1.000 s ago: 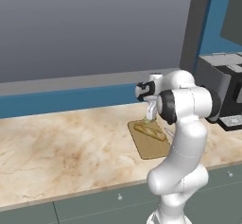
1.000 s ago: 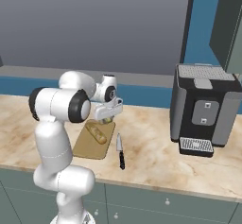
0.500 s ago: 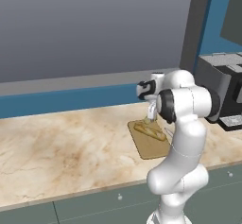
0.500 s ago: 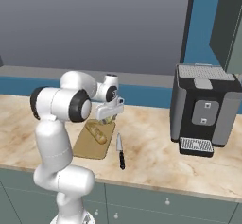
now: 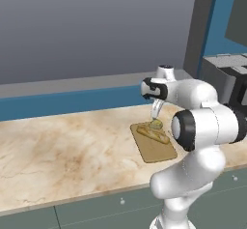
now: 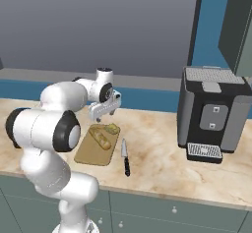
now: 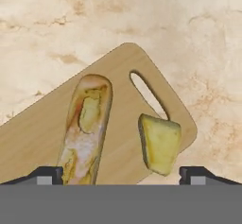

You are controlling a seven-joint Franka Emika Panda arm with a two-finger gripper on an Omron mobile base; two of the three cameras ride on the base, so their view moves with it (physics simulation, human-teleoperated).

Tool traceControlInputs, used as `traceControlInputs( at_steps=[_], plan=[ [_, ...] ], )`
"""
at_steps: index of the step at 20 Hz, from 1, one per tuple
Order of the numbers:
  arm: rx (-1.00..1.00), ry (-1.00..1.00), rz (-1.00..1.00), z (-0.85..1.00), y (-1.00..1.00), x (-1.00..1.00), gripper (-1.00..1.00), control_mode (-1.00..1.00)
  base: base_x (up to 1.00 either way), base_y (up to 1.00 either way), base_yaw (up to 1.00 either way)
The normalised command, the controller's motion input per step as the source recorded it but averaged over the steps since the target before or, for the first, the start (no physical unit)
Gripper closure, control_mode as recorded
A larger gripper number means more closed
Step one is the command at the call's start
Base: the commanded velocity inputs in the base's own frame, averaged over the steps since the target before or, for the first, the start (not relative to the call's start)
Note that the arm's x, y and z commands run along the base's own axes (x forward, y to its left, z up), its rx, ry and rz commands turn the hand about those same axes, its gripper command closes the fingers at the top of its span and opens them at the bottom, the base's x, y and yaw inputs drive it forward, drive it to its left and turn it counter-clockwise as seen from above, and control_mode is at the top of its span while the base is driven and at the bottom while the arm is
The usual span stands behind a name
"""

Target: Retrieve the sausage and cheese from the fridge and place them on the cutting board on the counter.

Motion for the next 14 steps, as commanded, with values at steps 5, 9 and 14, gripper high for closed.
traceControlInputs(
  at_steps=[5,9,14],
  plan=[
    [0.1,-0.08,-0.01,1.0,0.08,-0.79,-1.0,-1.0,0.0,0.0,0.0],
    [0.11,-0.13,-0.14,1.0,0.0,-0.92,-1.0,-1.0,0.0,0.0,0.0],
    [0.0,-0.09,-0.18,1.0,0.01,-0.82,-1.0,-1.0,0.0,0.0,0.0]
  ],
)
